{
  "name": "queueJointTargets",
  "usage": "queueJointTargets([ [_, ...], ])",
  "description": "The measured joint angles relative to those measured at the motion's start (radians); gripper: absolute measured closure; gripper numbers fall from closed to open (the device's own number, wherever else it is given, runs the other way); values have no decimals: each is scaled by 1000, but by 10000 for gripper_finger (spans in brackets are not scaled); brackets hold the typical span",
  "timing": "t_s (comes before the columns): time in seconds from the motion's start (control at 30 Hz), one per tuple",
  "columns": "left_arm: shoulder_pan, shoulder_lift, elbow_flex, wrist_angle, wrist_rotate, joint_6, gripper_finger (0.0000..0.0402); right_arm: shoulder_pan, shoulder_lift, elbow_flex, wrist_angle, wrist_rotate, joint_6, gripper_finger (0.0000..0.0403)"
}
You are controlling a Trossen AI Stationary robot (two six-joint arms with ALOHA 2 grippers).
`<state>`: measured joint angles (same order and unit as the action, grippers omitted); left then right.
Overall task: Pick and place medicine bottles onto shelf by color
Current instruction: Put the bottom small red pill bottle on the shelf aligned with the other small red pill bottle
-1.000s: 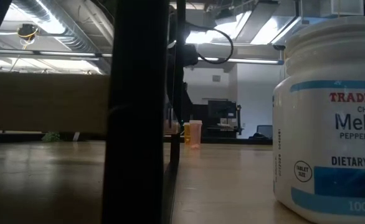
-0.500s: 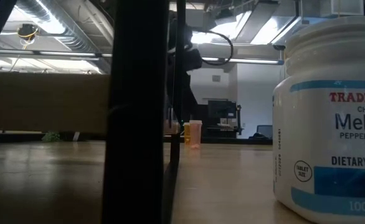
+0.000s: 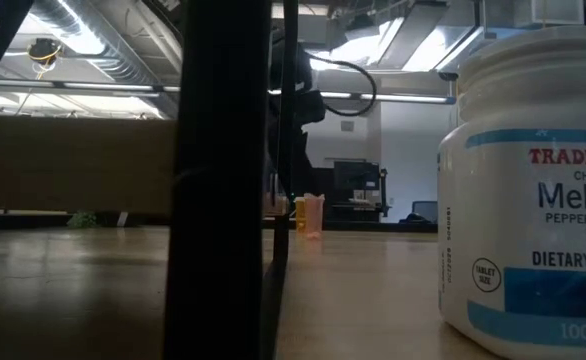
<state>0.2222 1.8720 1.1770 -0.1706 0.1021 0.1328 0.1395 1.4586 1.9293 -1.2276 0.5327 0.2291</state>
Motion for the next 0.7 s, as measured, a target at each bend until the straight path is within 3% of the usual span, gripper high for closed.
queueJointTargets([
  [0.27,2,9,0,5,4,-15,111,0,0,0,10,0,1,221],
  [0.7,2,9,0,6,3,8,149,0,0,0,16,-1,1,221],
])
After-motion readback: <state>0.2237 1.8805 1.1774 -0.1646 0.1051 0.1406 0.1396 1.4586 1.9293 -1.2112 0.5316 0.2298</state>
